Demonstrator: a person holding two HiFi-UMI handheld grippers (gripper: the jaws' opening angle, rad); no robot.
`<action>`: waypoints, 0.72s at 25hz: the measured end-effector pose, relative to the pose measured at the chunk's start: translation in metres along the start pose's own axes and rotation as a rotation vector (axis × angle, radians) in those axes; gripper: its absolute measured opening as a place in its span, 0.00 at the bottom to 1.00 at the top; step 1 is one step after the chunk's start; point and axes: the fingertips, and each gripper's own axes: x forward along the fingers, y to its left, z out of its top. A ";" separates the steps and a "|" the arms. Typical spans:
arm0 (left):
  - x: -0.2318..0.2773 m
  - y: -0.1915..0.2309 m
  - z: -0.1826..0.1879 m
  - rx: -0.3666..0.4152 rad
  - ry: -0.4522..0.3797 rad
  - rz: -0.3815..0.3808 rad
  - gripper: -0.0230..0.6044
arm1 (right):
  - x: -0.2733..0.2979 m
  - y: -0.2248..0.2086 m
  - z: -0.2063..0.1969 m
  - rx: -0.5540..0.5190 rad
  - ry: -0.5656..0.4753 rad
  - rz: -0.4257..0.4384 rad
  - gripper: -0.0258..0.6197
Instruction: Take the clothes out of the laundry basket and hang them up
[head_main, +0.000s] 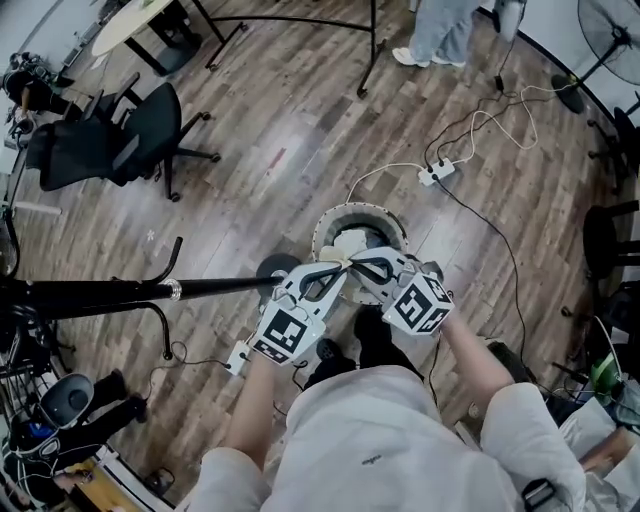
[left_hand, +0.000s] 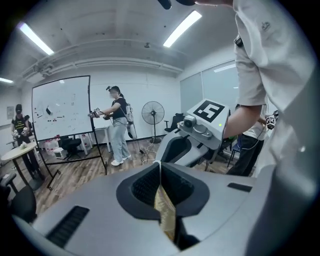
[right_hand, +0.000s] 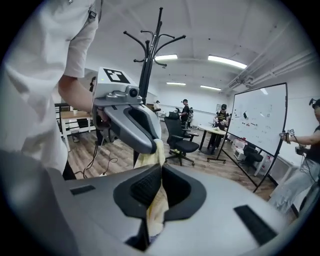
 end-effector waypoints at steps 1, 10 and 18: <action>-0.010 0.002 0.002 -0.014 -0.019 0.014 0.08 | 0.001 0.003 0.008 0.028 -0.015 -0.015 0.06; -0.091 0.001 0.015 -0.112 -0.226 0.134 0.08 | 0.007 0.036 0.081 0.129 -0.170 -0.089 0.05; -0.158 0.002 0.039 -0.097 -0.343 0.218 0.08 | 0.008 0.057 0.150 0.045 -0.228 -0.144 0.05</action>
